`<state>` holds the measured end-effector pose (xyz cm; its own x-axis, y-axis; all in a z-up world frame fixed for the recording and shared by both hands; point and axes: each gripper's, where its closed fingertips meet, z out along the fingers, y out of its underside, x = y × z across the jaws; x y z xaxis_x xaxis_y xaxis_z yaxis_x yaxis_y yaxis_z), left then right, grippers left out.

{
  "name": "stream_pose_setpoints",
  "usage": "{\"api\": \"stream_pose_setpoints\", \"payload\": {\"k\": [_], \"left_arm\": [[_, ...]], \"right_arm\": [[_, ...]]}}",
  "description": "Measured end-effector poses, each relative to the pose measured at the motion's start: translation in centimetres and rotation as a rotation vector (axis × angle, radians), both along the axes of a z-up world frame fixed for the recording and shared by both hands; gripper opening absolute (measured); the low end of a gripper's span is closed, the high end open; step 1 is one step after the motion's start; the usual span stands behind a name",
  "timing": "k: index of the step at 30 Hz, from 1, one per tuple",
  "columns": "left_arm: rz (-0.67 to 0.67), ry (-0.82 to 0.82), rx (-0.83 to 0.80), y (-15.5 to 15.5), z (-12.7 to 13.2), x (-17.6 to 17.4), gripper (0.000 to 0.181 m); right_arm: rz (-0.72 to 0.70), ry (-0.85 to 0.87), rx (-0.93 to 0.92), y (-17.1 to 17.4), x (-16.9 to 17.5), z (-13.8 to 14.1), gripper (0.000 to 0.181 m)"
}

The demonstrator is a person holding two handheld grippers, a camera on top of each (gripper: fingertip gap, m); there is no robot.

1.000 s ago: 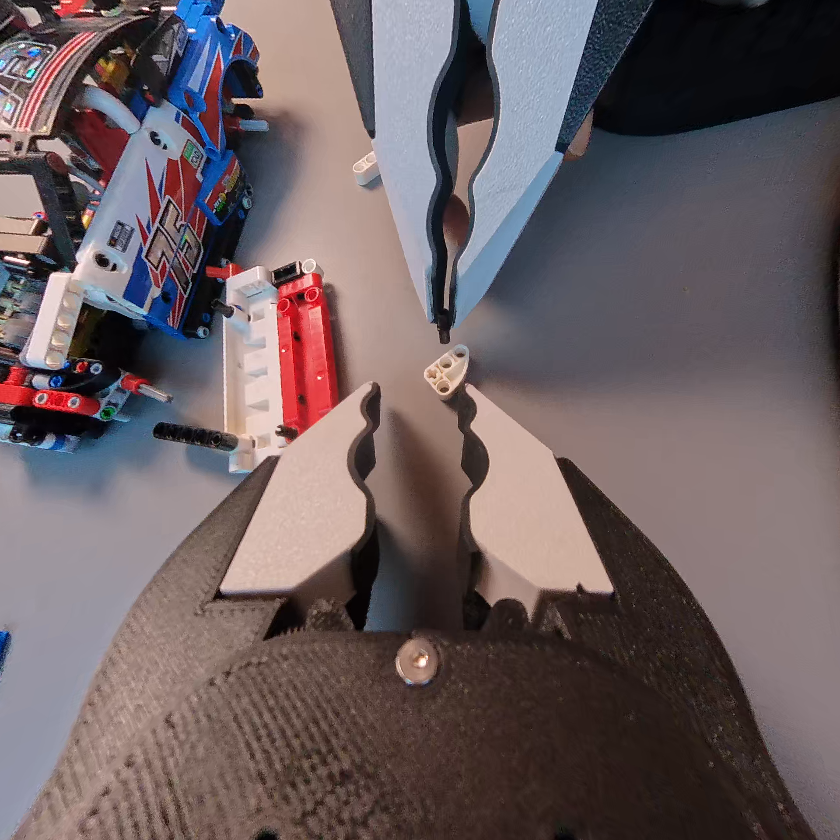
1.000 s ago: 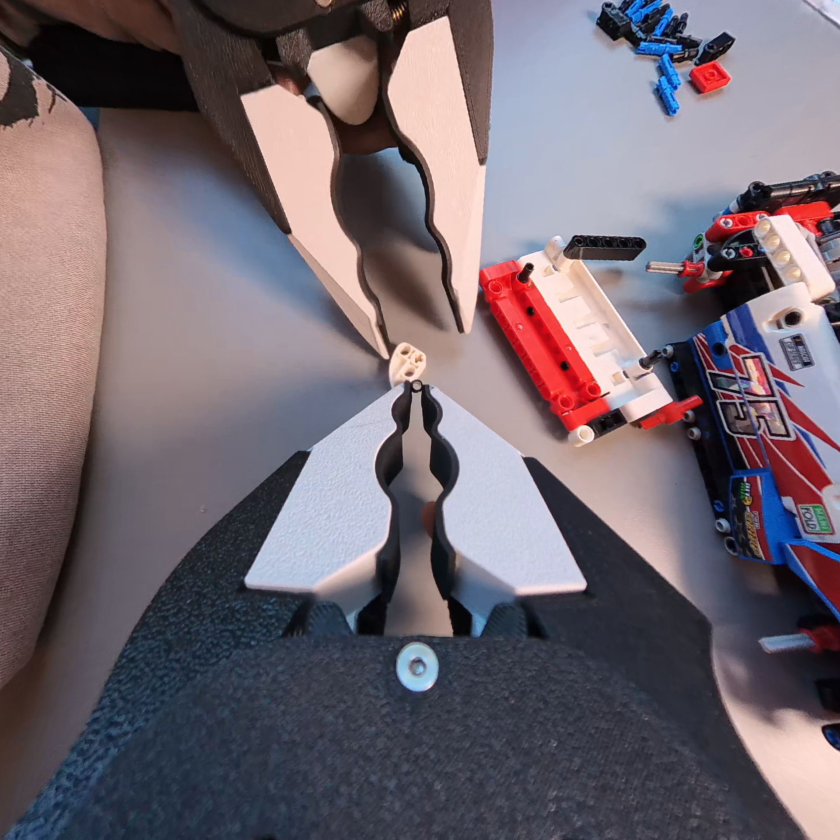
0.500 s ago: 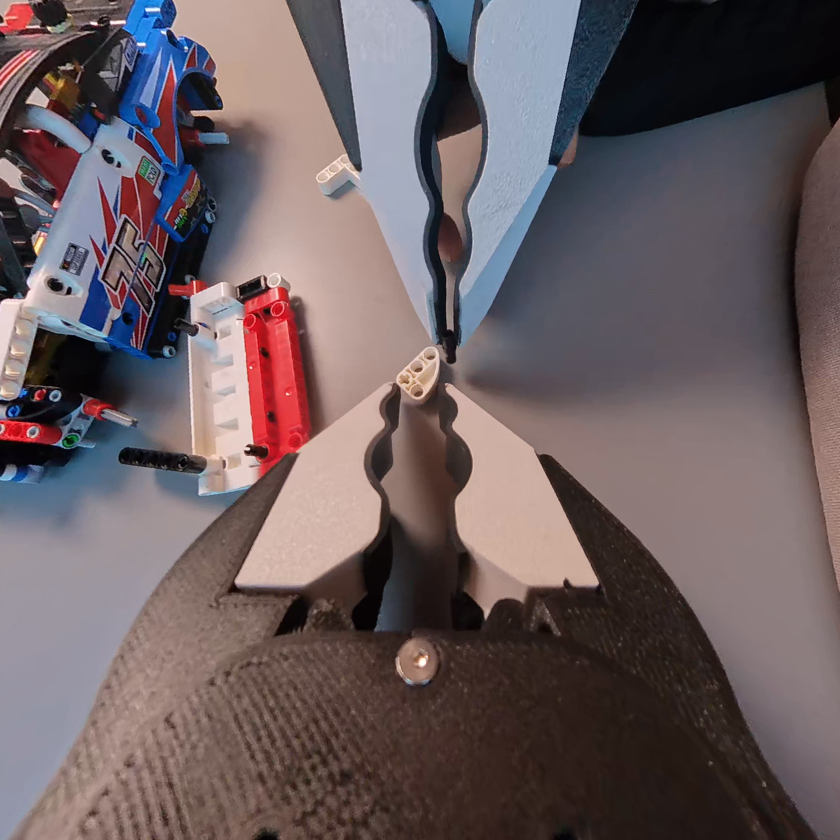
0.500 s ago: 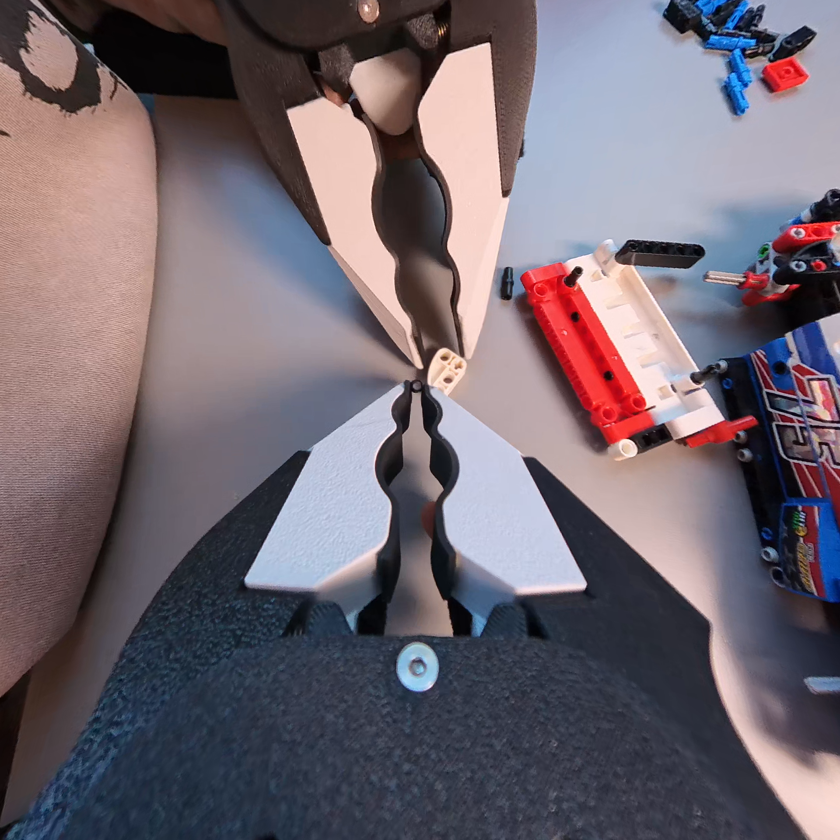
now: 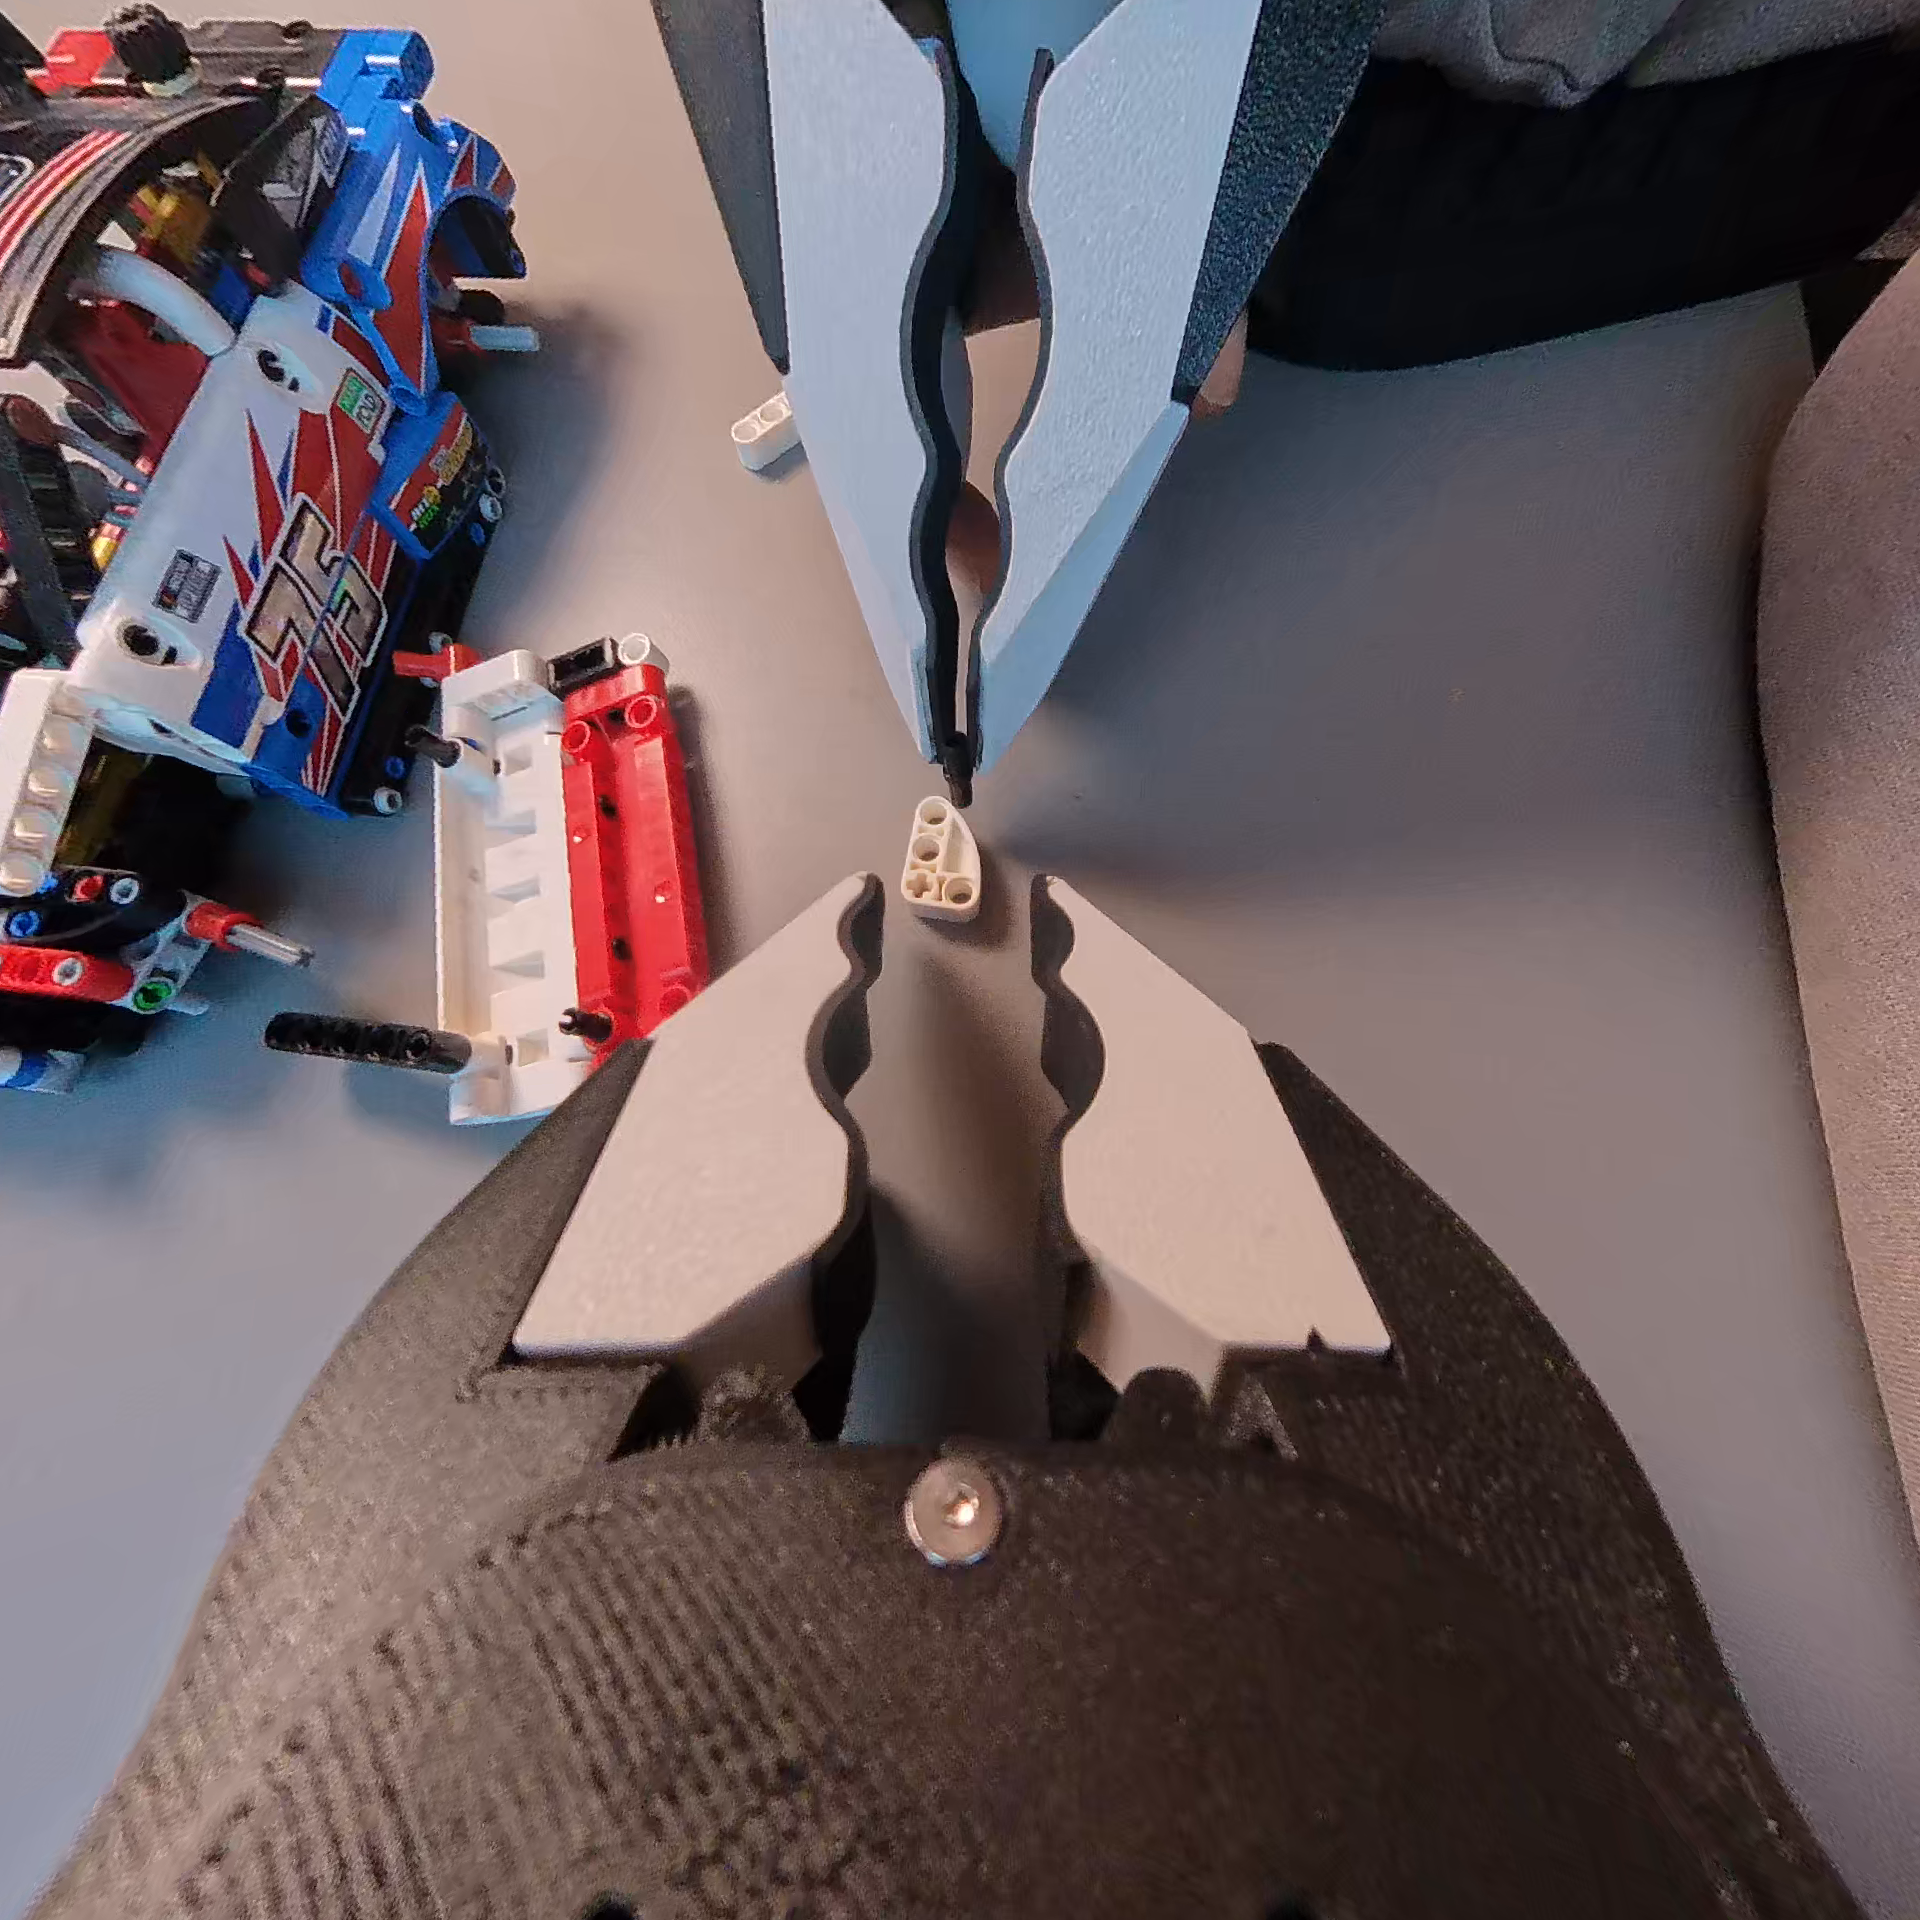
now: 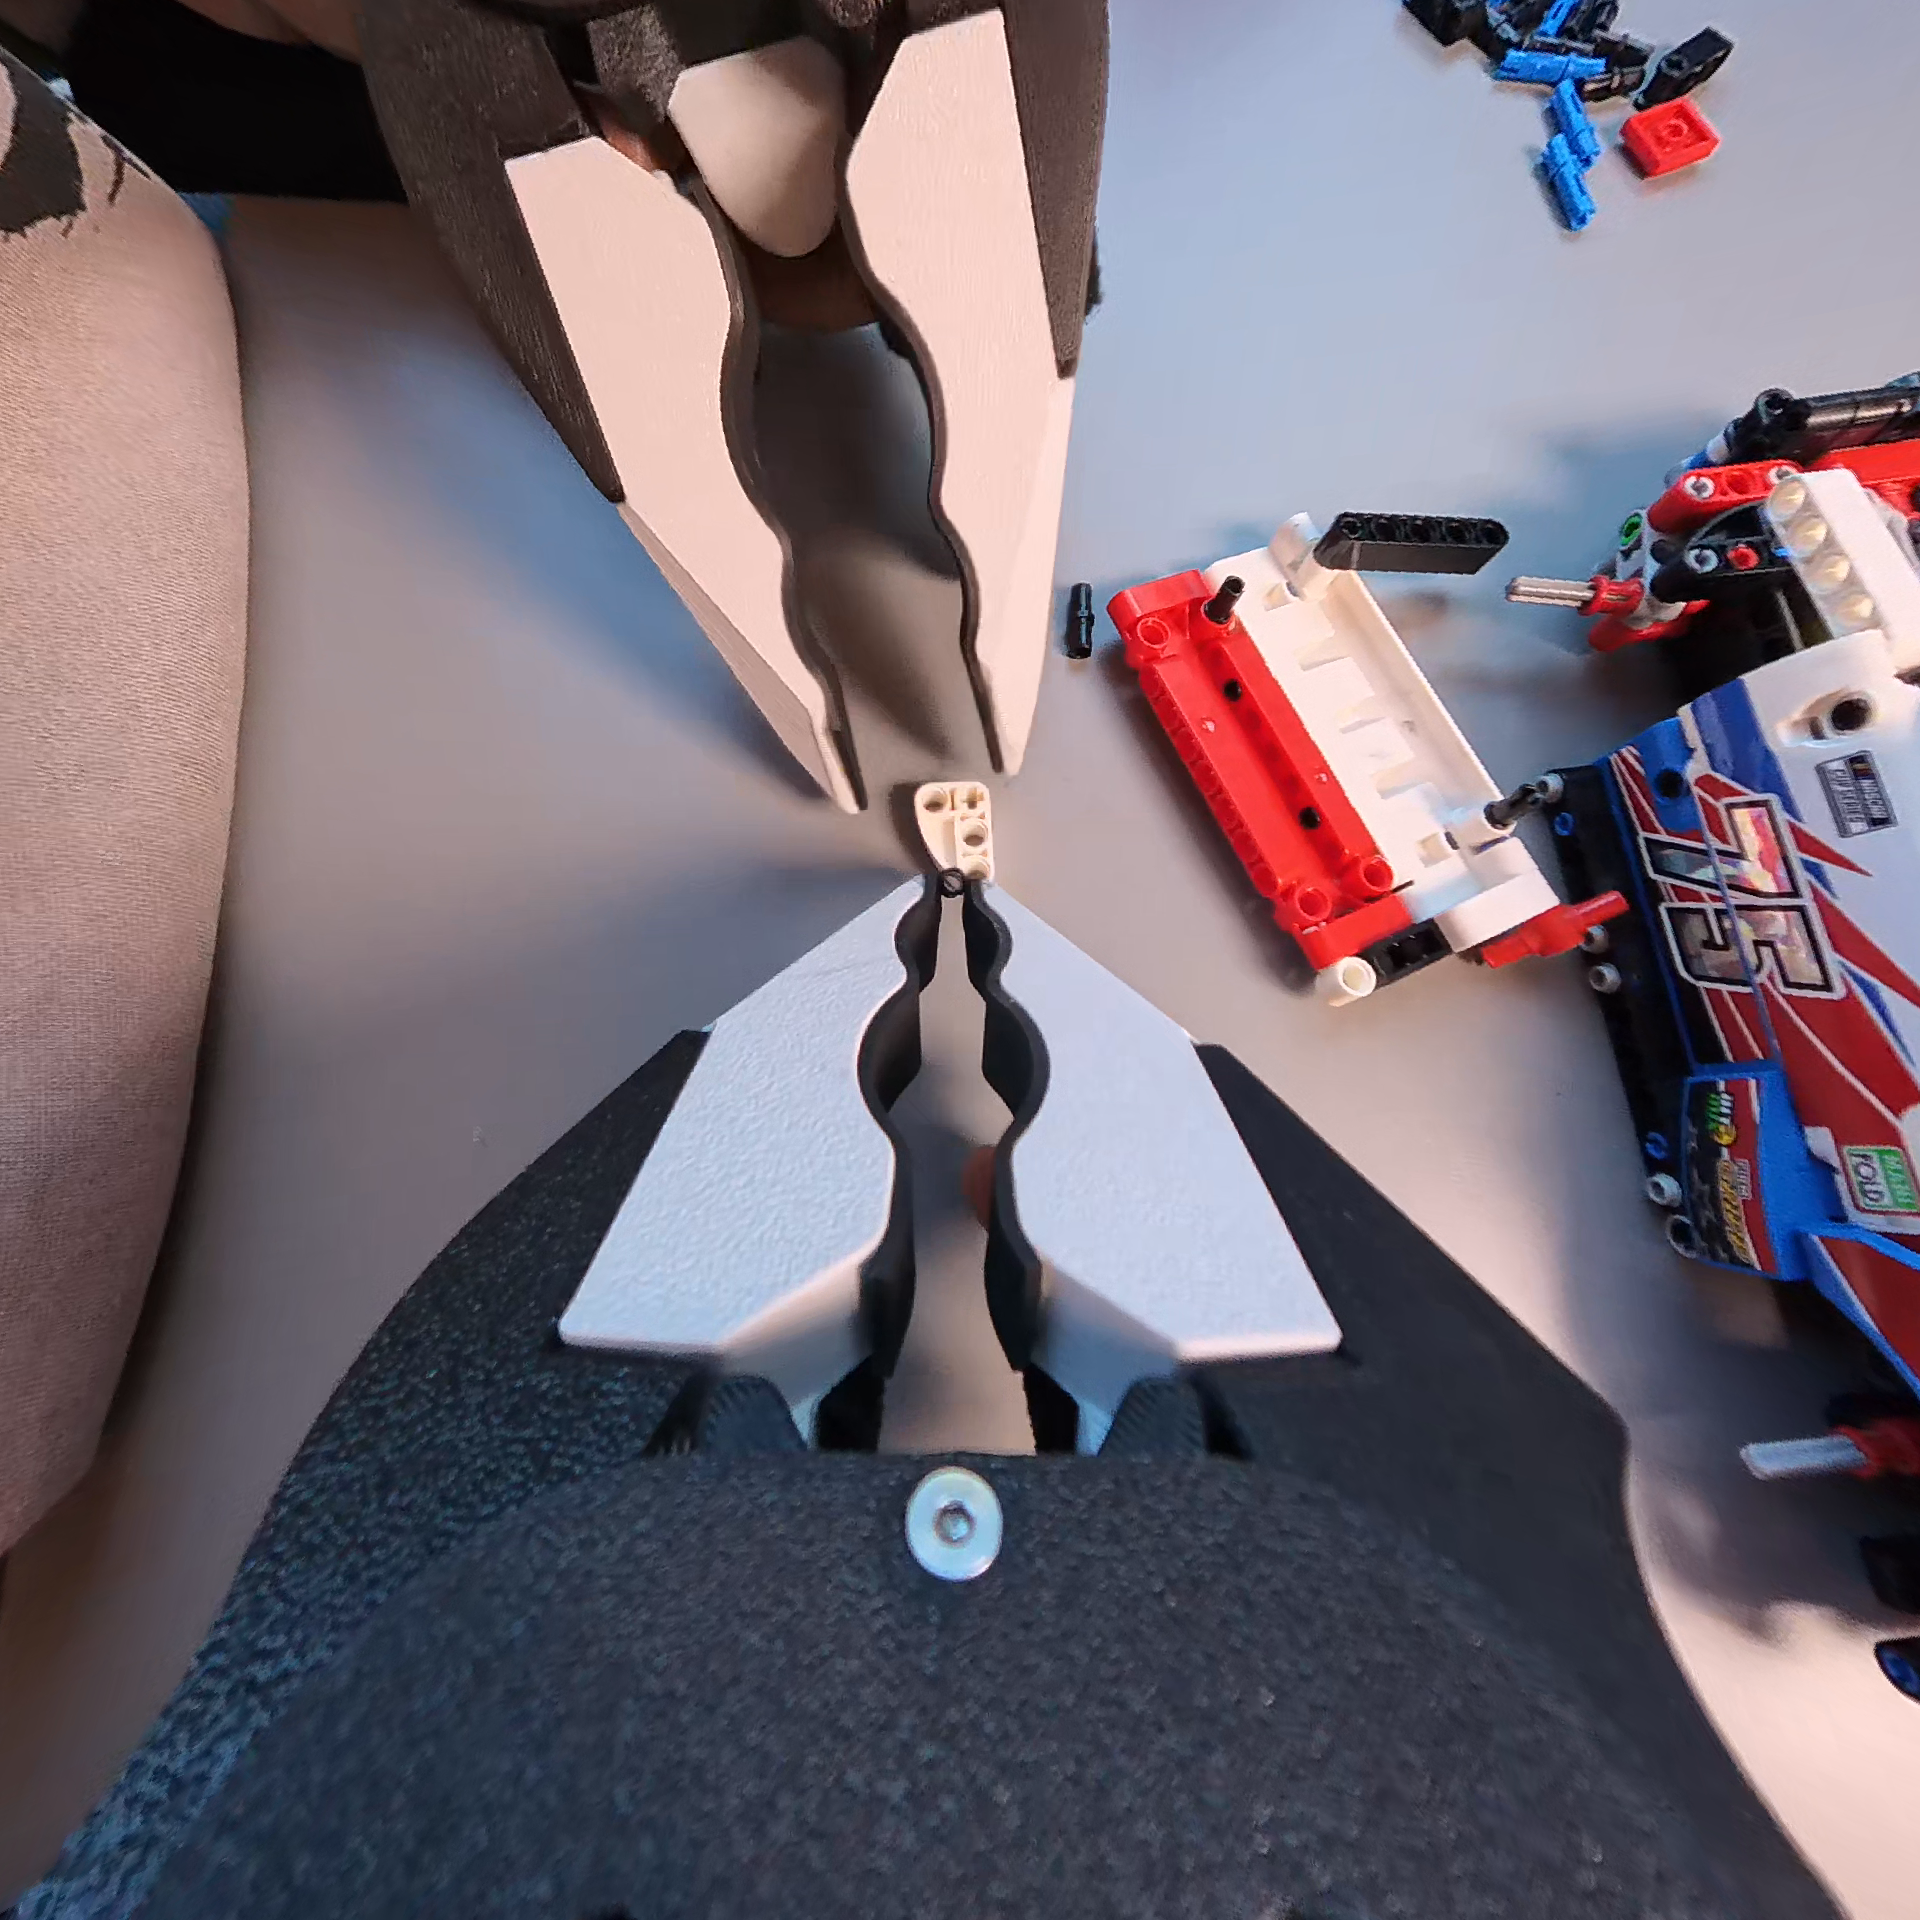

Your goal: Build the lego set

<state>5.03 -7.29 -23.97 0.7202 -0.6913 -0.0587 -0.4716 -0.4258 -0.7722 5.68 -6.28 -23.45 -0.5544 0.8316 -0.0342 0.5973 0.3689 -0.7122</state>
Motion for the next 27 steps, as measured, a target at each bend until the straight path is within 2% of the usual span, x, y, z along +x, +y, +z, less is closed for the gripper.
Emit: {"api": "stream_pose_setpoints", "payload": {"k": [4, 7, 8, 14, 17, 22, 24, 27], "left_arm": [[0.005, -0.018, -0.051, 0.2, -0.6, 0.4, 0.031], [0.001, 0.009, -0.052, 0.3, -0.7, 0.5, 0.018], [-0.002, 0.02, -0.045, 0.4, -0.7, 0.5, 0.014], [0.015, 0.083, 0.071, 1.1, 0.1, -0.1, 0.014], [0.019, -0.003, 0.06, 1.0, 1.1, 0.1, 0.014], [-0.034, -0.385, -0.22, -1.3, 2.3, 1.9, 0.015], [0.032, -0.398, -0.244, -0.7, 2.0, 0.7, 0.026], [0.108, -0.322, -0.174, 0.3, 1.9, -1.3, 0.025]], "right_arm": [[-0.012, 0.008, -0.004, 0.5, 0.0, 0.4, 0.001], [-0.024, 0.017, -0.009, 0.9, 0.1, 0.6, 0.001], [-0.026, 0.019, -0.009, 1.0, 0.1, 0.6, 0.001], [-0.052, 0.04, -0.001, 1.7, 0.0, 0.8, 0.001], [-0.075, 0.058, -0.019, 2.2, -0.1, 1.3, 0.001], [-0.083, 0.068, -0.035, 2.2, -0.1, 1.5, 0.001], [-0.081, 0.067, -0.034, 2.2, -0.1, 1.5, 0.001], [-0.079, 0.059, -0.036, 2.2, -0.1, 1.2, 0.001]]}}
